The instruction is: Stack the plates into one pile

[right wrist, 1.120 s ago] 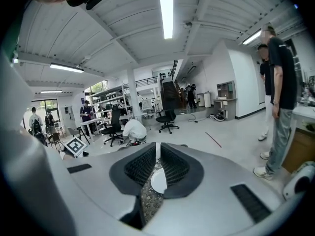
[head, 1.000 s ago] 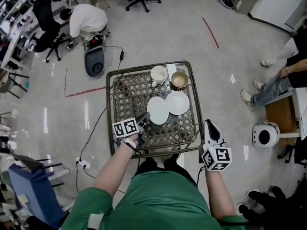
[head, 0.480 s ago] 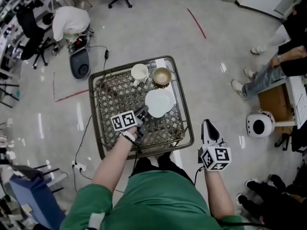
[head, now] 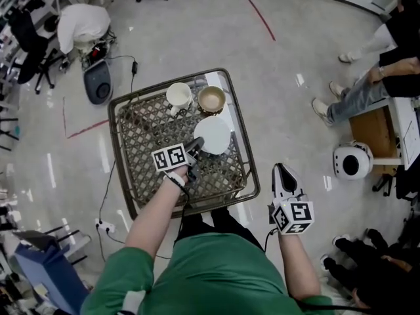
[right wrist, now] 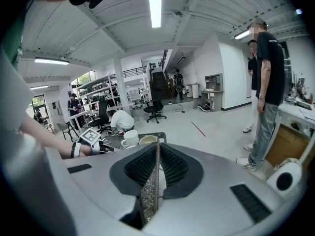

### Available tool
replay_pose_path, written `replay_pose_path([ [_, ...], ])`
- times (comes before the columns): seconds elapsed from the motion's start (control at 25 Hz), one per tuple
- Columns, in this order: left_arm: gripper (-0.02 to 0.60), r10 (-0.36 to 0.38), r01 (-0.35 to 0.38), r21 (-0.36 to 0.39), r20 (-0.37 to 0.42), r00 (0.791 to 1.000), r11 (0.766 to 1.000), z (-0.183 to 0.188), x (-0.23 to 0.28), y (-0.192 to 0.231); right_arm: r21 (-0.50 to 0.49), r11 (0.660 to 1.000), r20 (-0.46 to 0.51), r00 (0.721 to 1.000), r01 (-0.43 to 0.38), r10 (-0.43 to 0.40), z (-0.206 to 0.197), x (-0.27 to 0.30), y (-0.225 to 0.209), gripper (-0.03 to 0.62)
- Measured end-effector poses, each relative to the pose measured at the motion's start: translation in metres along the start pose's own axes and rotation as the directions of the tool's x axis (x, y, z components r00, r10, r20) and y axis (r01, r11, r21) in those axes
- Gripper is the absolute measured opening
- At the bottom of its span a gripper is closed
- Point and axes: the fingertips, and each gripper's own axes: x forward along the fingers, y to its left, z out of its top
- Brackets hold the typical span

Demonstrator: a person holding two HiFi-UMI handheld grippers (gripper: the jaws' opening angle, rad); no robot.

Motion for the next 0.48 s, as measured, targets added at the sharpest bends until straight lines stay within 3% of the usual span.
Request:
replay_pose_path([
  [0.2, 0.031, 0.077, -0.077, 0.013, -0.036, 0.996, 0.997, -0.005, 0.013, 0.027, 0.011, 1.0, -0.024, 1.0, 0.004, -0.004, -0.01, 0.005, -0.006, 0.044],
  [0.48, 0.032, 0.22, -0.218, 0.03, -0.065, 0.973, 0.975, -0.011, 0.018, 0.069, 0.02, 1.0, -0.044, 0.999, 0.011, -0.01, -0.016, 0.005, -0.011, 0.044],
])
